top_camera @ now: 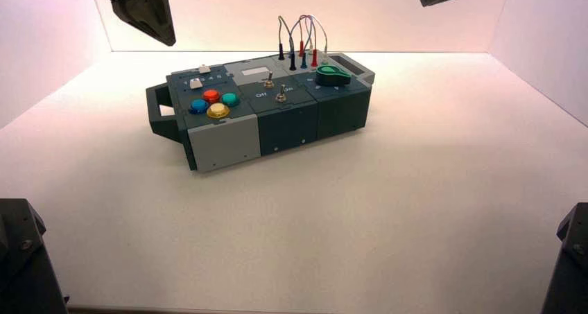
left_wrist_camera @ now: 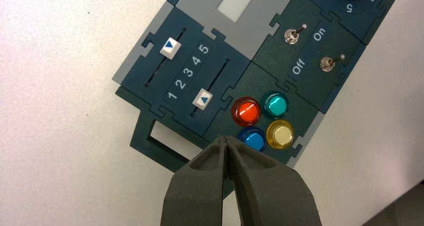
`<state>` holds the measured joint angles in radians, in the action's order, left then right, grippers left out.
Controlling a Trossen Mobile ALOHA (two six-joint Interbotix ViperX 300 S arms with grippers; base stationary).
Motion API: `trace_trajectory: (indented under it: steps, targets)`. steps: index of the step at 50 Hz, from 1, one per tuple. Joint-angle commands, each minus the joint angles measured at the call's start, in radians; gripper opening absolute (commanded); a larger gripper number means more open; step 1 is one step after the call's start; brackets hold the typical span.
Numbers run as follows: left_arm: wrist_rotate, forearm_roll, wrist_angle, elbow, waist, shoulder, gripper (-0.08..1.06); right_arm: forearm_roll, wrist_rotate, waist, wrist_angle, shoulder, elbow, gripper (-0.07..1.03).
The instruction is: Close right gripper.
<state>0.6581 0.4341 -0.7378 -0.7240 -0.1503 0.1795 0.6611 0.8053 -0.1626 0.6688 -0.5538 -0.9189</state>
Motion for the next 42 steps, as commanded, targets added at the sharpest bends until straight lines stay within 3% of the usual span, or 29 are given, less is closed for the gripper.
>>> trace_trajectory:
  steps: [1,42]
  targets:
    - [0.005,-0.002,0.005,0.023,0.003,0.017,-0.03,0.006,0.011,-0.002,0.020,-0.009,0.035,-0.02]
    - [0.005,-0.002,0.005,0.025,0.003,0.015,-0.03,0.006,0.026,-0.002,0.023,-0.021,0.035,-0.02]
